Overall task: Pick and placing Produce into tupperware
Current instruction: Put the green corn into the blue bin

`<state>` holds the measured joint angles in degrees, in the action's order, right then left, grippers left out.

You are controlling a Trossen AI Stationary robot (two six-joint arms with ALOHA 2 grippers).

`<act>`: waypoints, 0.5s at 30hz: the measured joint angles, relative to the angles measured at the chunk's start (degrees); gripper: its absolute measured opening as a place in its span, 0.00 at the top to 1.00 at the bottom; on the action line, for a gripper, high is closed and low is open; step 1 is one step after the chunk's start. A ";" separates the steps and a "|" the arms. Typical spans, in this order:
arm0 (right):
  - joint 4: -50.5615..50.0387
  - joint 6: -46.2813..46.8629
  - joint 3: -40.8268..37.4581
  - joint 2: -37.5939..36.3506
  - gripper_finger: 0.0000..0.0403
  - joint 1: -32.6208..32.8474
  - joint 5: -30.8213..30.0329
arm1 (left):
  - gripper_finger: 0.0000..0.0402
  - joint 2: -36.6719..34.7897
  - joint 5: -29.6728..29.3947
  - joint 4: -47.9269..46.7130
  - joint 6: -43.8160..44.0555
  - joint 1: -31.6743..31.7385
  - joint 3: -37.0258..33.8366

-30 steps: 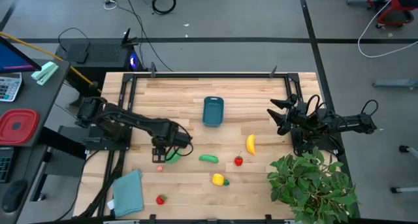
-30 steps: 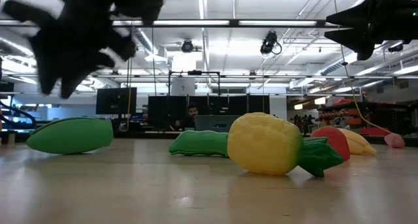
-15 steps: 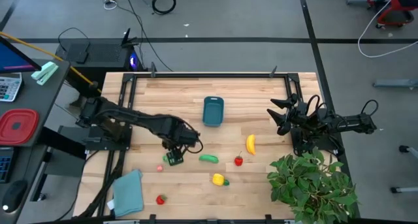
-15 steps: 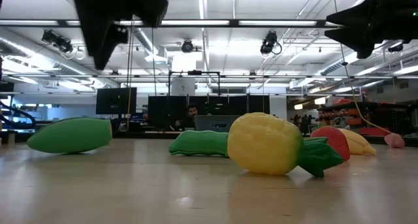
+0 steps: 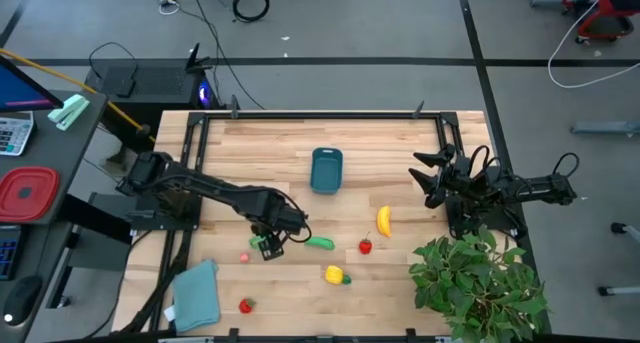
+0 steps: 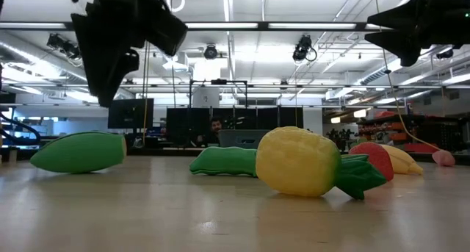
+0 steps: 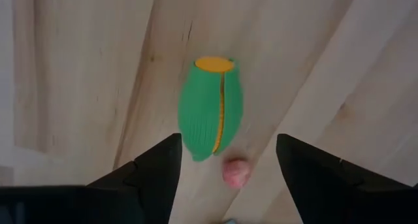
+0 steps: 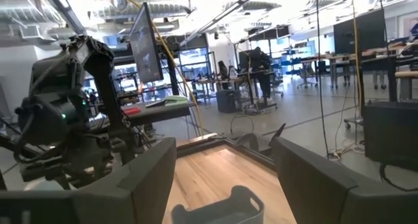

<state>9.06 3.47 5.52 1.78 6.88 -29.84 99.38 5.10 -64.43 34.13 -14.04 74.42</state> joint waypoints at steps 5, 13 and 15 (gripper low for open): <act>-0.02 0.08 0.00 0.00 0.35 0.02 0.21 | 0.33 0.02 0.31 0.17 -0.70 0.28 -3.21; -0.23 0.91 0.00 0.00 0.35 0.00 0.38 | 0.30 0.02 0.28 5.23 -1.39 -0.13 -6.72; -0.23 0.91 0.00 0.00 0.35 0.02 0.38 | 0.30 0.02 0.28 6.91 -1.79 -0.09 -6.72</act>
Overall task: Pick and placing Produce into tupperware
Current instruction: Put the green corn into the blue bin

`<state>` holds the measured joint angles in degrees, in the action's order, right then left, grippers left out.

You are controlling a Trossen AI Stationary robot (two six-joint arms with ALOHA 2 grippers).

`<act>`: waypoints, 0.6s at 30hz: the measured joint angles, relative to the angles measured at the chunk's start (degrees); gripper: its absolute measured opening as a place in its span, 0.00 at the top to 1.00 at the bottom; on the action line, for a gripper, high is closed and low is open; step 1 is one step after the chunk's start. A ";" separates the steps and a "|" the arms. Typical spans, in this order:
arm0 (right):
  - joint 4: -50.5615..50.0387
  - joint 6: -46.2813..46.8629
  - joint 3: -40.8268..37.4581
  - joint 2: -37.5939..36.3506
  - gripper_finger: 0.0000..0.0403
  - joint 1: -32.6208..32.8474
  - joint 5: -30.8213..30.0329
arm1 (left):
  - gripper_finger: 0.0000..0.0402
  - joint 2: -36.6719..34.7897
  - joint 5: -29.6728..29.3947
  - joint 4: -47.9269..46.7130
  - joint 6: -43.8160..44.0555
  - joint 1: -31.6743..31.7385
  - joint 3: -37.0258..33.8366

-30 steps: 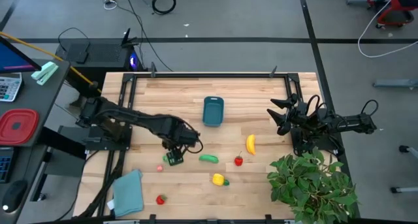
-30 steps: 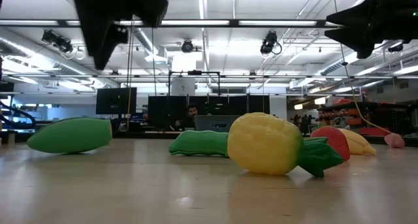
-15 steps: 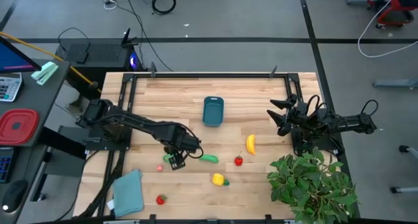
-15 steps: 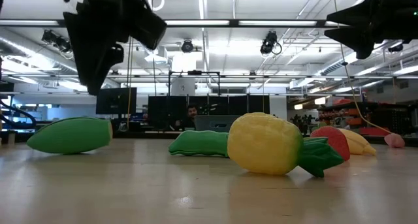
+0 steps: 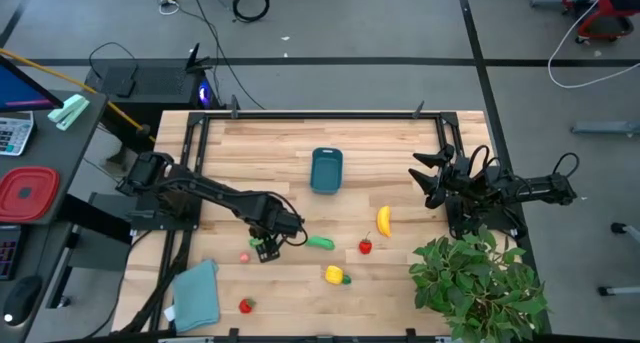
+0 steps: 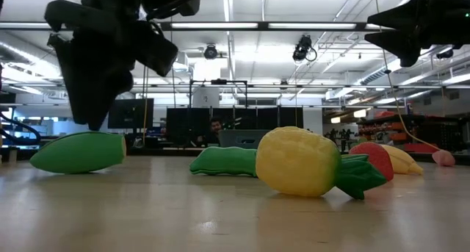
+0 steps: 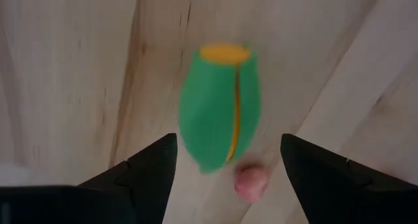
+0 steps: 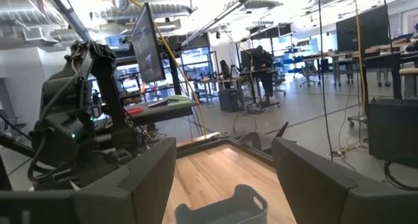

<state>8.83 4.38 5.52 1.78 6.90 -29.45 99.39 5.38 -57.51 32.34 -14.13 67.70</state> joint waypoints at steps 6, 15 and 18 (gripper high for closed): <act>-0.50 0.10 0.00 0.00 0.35 0.00 0.00 | 0.30 0.00 1.46 0.68 -1.29 -0.01 0.00; -0.80 0.13 0.00 0.00 0.35 -0.02 0.00 | 0.30 2.12 1.28 1.81 -6.72 0.23 0.02; -0.92 0.15 0.03 0.33 0.35 -0.01 -0.01 | 0.30 3.88 1.20 2.61 -7.50 0.42 -0.62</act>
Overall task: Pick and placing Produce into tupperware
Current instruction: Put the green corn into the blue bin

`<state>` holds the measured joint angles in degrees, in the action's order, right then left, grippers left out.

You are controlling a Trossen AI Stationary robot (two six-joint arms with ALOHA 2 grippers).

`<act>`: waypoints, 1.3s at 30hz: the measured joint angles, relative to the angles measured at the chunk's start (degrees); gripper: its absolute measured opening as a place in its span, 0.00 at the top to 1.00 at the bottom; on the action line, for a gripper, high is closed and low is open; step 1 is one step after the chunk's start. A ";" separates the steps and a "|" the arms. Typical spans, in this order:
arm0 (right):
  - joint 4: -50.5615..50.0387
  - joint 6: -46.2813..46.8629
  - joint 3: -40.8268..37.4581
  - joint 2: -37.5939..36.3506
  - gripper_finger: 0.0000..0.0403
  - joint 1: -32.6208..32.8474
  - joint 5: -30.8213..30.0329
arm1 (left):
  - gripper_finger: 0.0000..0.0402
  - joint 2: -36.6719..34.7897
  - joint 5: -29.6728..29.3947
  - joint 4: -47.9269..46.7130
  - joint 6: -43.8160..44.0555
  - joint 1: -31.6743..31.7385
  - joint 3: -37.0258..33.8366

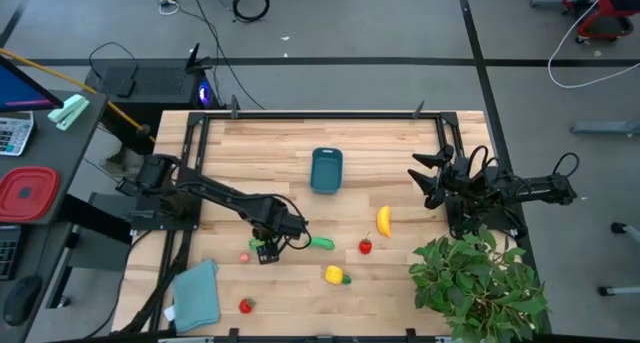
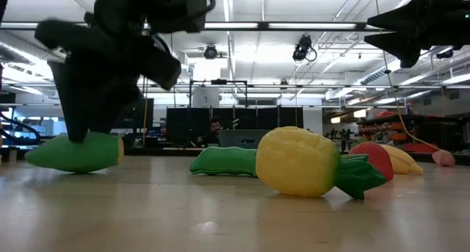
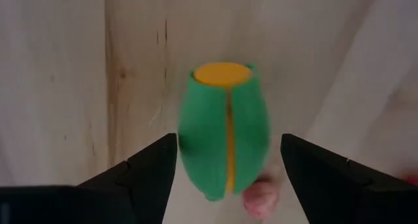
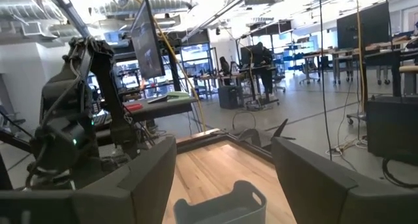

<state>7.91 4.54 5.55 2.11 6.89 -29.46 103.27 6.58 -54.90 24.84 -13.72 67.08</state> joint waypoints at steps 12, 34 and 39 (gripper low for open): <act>-0.38 -0.01 0.03 0.76 0.35 -0.01 -0.01 | 0.30 4.57 -0.08 3.60 -0.28 0.04 -2.71; -0.58 -0.03 0.01 1.02 0.35 -0.01 -0.06 | 0.40 3.97 -3.13 -2.73 -13.94 2.04 6.69; -0.60 -0.07 0.01 1.02 0.35 -0.01 -0.06 | 0.42 3.95 -11.59 -10.15 -20.72 5.27 15.55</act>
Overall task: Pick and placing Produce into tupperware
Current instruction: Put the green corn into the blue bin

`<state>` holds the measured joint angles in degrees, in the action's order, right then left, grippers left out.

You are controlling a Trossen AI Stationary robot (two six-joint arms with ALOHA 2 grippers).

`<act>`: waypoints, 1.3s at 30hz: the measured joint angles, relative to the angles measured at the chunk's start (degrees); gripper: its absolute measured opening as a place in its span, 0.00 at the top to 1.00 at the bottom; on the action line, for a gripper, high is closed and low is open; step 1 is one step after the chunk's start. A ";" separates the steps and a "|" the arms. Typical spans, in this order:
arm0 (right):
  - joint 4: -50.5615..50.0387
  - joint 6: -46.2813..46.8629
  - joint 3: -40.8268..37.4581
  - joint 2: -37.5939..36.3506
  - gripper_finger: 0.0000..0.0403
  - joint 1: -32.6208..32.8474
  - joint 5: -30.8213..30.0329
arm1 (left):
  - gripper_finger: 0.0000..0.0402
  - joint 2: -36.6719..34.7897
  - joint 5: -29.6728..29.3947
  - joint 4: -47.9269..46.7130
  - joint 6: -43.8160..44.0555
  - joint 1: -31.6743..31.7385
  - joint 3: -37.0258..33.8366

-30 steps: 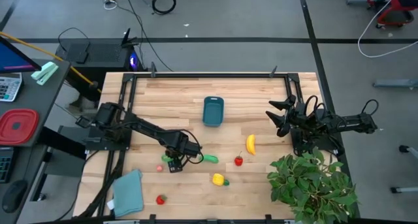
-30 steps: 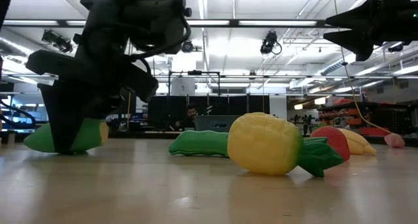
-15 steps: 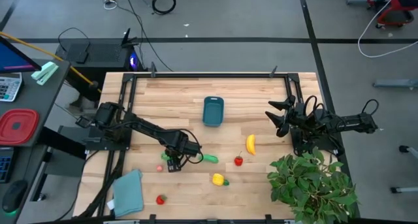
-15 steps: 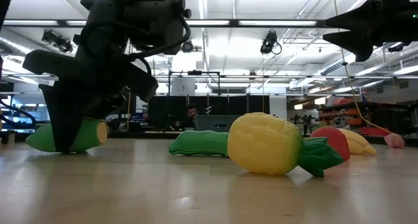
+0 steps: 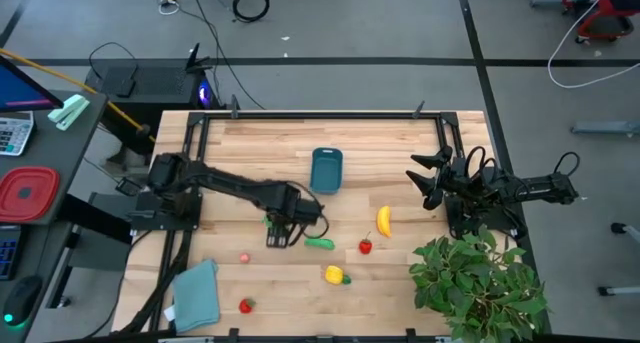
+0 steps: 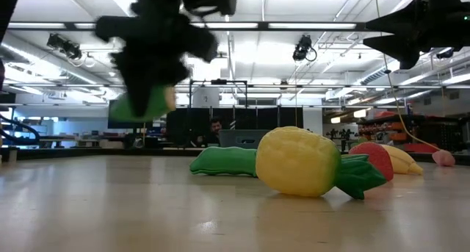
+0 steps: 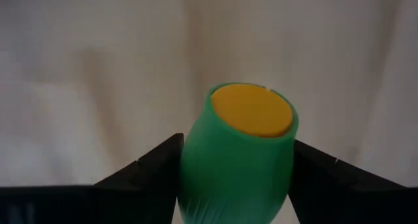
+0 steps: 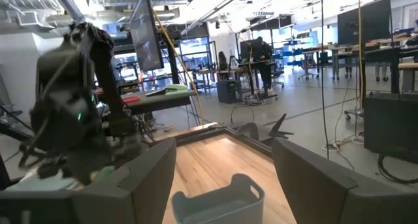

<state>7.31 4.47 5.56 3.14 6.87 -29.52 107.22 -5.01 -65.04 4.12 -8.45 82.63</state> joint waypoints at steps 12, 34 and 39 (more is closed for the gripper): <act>0.02 -0.16 -0.02 0.00 0.35 0.00 -2.88 | 0.40 -0.07 -7.93 11.81 -13.88 16.95 15.73; -1.13 0.26 -0.07 0.74 0.35 0.02 -3.43 | 0.41 13.60 6.16 26.59 -36.76 27.12 16.17; -1.59 0.47 -0.07 0.79 0.35 0.02 -3.43 | 0.38 16.52 5.86 25.89 -34.52 28.28 16.08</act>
<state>5.73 4.94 5.50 3.92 6.90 -32.95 123.74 0.85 -39.16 -30.40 19.83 98.72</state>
